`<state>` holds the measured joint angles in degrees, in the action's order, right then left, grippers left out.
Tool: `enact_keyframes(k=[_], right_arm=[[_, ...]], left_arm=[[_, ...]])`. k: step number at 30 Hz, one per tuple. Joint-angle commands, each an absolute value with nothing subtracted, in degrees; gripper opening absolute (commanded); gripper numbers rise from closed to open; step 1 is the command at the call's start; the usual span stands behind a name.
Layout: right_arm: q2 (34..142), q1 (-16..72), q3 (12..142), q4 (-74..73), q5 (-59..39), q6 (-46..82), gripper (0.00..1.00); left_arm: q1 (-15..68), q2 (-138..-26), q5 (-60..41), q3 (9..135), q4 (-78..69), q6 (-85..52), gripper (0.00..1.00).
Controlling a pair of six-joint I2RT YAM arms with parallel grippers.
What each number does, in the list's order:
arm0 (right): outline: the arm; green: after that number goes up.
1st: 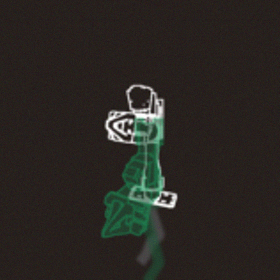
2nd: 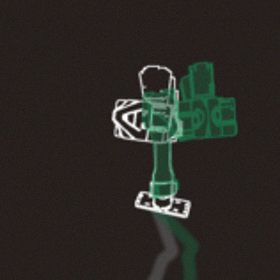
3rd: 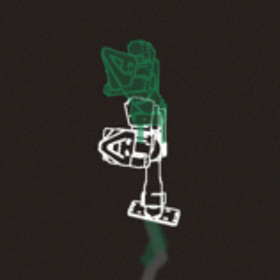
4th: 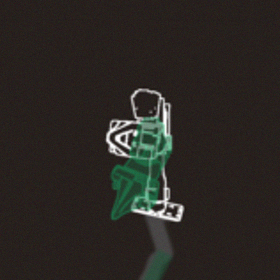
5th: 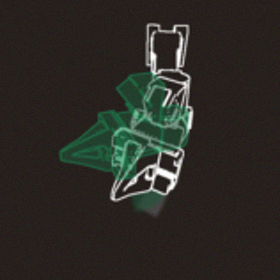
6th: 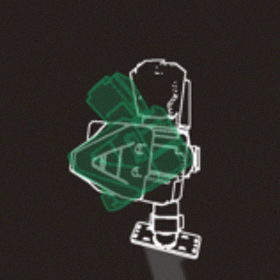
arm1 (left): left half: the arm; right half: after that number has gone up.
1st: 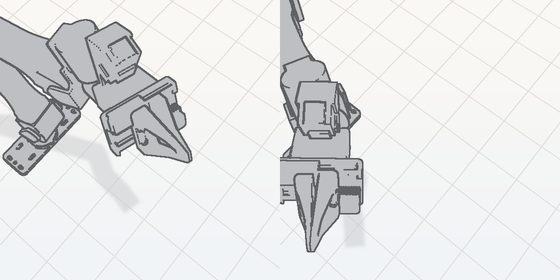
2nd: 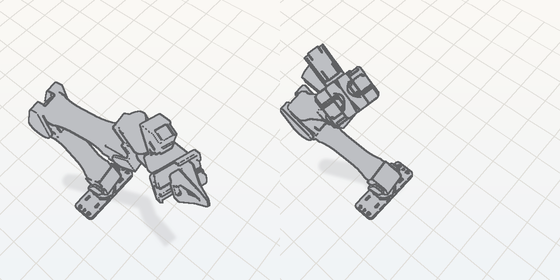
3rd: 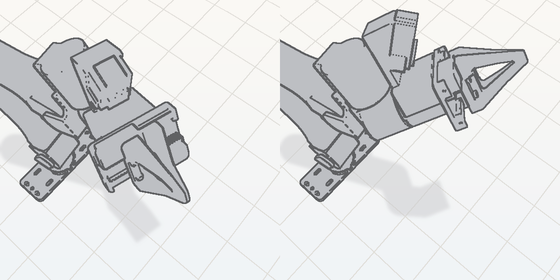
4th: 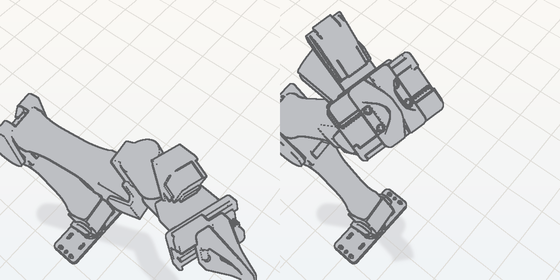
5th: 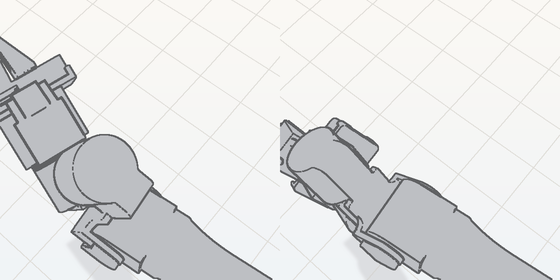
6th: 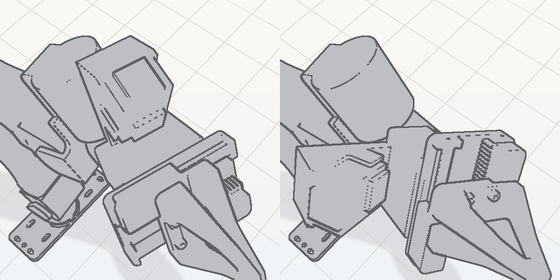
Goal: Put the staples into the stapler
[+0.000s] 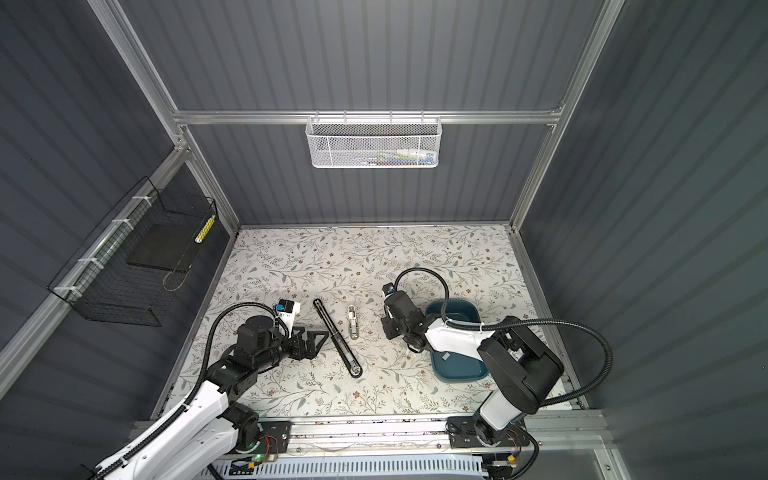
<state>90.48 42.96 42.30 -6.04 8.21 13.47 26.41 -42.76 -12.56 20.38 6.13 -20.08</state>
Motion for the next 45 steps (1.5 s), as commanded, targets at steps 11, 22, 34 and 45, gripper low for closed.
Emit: enact_keyframes(k=[11, 22, 34, 45], right_arm=[[92.0, 43.24, 41.62, -6.77, 8.92, 14.06, 0.07], [92.38, 43.24, 41.4, -6.7, 8.83, 14.59, 0.07], [89.62, 44.6, 38.28, -4.31, 9.75, 17.83, 0.07], [91.21, 45.26, 38.58, -3.44, 10.59, 18.96, 0.33]], left_arm=[[26.19, -42.87, -13.58, 20.04, 5.19, -19.07, 0.99], [26.2, -42.83, -13.75, 20.04, 5.12, -19.07, 1.0], [26.19, -42.85, -13.77, 20.04, 5.09, -19.07, 0.99], [26.27, -42.53, -13.83, 20.0, 5.16, -19.16, 0.99]])
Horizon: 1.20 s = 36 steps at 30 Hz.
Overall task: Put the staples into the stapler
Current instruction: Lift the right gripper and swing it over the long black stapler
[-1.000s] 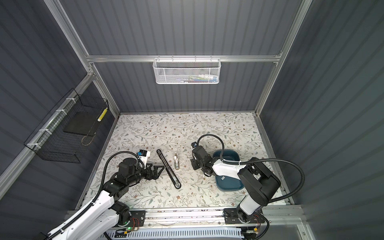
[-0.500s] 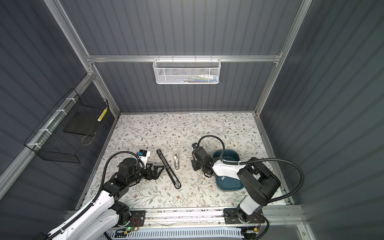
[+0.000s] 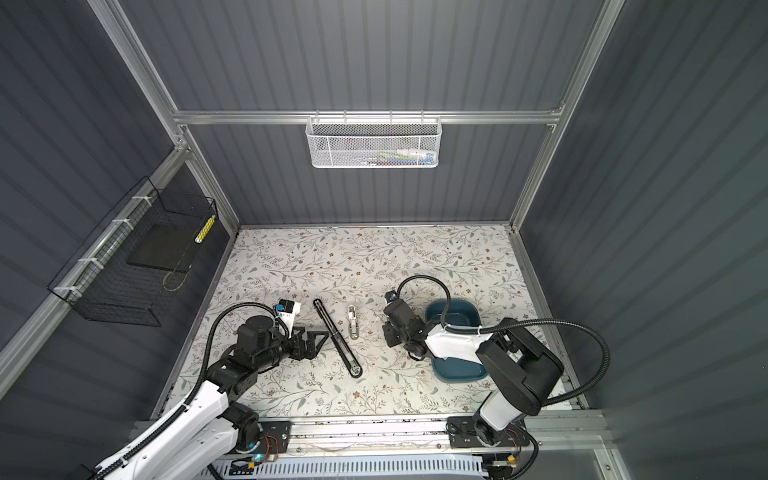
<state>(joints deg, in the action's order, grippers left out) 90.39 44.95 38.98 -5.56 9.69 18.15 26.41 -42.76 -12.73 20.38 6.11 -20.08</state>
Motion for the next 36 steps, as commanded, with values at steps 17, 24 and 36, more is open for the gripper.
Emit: enact_keyframes(k=[17, 24, 36], right_arm=[[72.3, 51.72, 35.93, 1.93, 17.9, 19.58, 0.6], [71.37, 65.88, 30.69, -8.57, 21.79, 19.19, 0.78], [81.12, 74.12, 29.62, -21.29, 23.72, 18.18, 0.93]], left_arm=[[26.18, -39.09, 2.18, 27.42, 15.47, -31.19, 1.0], [26.19, -39.89, -4.86, 24.91, 12.18, -38.31, 0.99], [26.2, -31.87, -1.94, 20.95, 13.54, -39.18, 1.0]])
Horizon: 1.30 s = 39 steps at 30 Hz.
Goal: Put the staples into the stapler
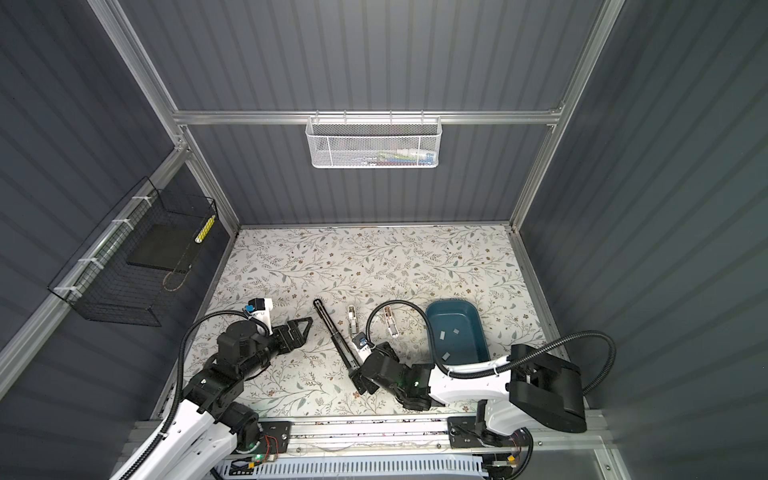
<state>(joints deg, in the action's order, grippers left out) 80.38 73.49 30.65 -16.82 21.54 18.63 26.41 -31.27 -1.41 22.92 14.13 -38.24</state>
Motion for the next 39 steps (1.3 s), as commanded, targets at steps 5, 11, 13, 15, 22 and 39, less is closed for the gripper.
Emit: enact_keyframes(k=[5, 11, 13, 15, 22, 39], right_arm=[[81.52, 74.18, 27.82, -23.72, 23.63, 19.3, 0.85], [83.33, 77.33, 26.15, -27.09, 22.45, 19.76, 0.79], [84.07, 77.58, 26.34, -27.26, 23.02, 19.6, 0.78], [85.19, 77.61, 26.35, -28.49, 23.14, 18.85, 0.75], [91.04, 77.43, 29.83, -30.49, 27.74, 15.98, 0.65], [97.35, 75.5, 32.41, -35.43, 25.39, 15.8, 0.2]], left_arm=[[26.19, -33.7, -4.3, 19.57, 11.85, -40.23, 0.99], [26.19, -34.24, -6.08, 18.73, 11.8, -40.3, 1.0], [26.2, -34.54, -6.63, 18.33, 11.2, -40.21, 1.0], [26.19, -34.88, -6.85, 18.1, 10.73, -40.22, 1.0], [26.24, -37.4, -7.64, 18.63, 9.63, -39.46, 1.0], [26.28, -46.02, -11.02, 16.52, 1.37, -44.2, 1.0]])
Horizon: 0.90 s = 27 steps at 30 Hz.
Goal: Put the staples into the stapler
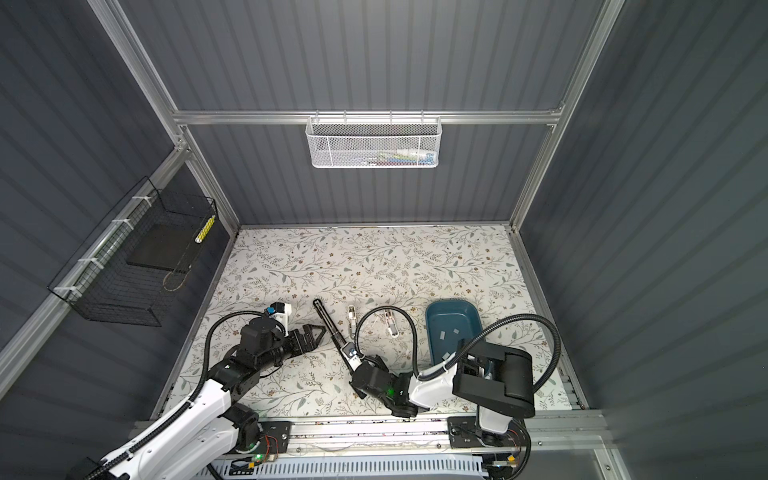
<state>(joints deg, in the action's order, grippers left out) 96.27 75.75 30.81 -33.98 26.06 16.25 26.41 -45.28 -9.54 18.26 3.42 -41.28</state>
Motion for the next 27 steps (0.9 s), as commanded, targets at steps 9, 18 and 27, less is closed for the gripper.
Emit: enact_keyframes(k=[9, 18, 27], right_arm=[[96.21, 75.23, 34.16, -33.39, 20.56, 22.06, 0.09], [94.3, 76.39, 33.09, -33.13, 18.97, 25.55, 0.07], [94.74, 79.95, 29.83, -37.57, 20.57, 23.52, 0.05]], left_arm=[[26.27, -52.61, -11.5, 13.14, -8.86, -47.89, 1.0], [26.28, -65.88, -6.51, 12.07, -22.35, -49.17, 0.99], [26.1, -74.27, -0.59, 15.92, -29.44, -43.59, 0.99]])
